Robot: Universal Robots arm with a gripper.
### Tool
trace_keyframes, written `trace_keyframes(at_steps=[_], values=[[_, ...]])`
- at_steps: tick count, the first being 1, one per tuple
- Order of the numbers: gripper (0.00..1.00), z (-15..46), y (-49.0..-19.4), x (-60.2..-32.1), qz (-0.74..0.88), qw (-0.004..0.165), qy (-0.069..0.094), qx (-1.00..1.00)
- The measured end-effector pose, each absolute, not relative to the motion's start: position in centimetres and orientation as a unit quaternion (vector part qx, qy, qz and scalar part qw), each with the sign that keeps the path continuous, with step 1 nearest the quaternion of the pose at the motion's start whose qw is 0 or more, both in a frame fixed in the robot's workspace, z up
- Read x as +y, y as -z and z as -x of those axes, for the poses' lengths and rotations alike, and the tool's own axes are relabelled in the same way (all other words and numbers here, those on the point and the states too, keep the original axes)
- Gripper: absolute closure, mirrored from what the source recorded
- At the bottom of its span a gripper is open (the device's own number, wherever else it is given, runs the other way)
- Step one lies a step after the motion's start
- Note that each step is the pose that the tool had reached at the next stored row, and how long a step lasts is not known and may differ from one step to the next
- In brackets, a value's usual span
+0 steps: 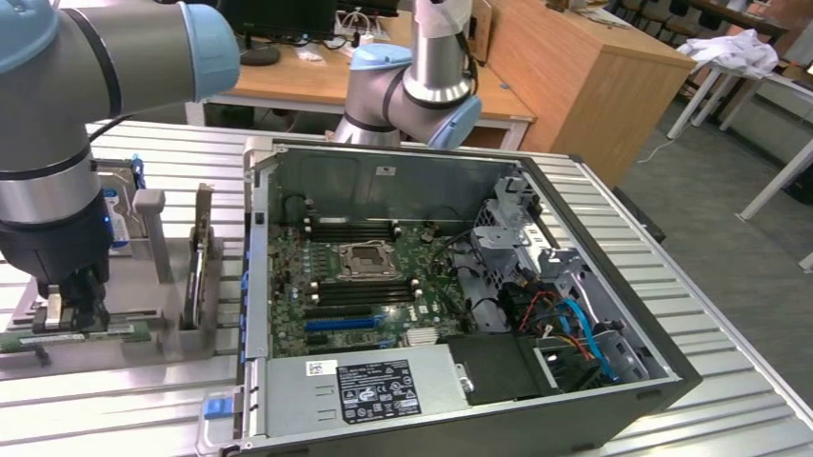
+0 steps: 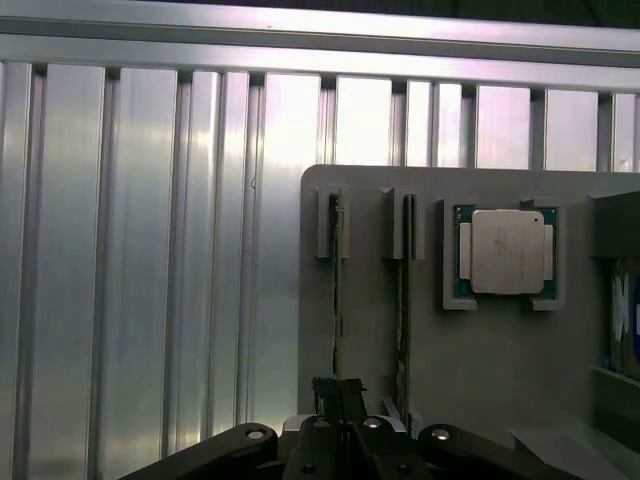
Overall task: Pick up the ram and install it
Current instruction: 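Pick up the ram and move it above insertion slot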
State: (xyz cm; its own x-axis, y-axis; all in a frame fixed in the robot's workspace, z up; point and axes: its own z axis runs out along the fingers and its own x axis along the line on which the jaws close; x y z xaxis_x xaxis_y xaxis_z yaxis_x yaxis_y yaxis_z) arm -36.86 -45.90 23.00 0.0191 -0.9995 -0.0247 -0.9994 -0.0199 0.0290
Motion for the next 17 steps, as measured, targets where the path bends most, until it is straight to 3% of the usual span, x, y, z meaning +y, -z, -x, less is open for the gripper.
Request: trace_keyframes(at_steps=[17], values=[[0.89, 36.8, -24.8, -45.9, -0.714, -0.003, 0.024, -0.7]])
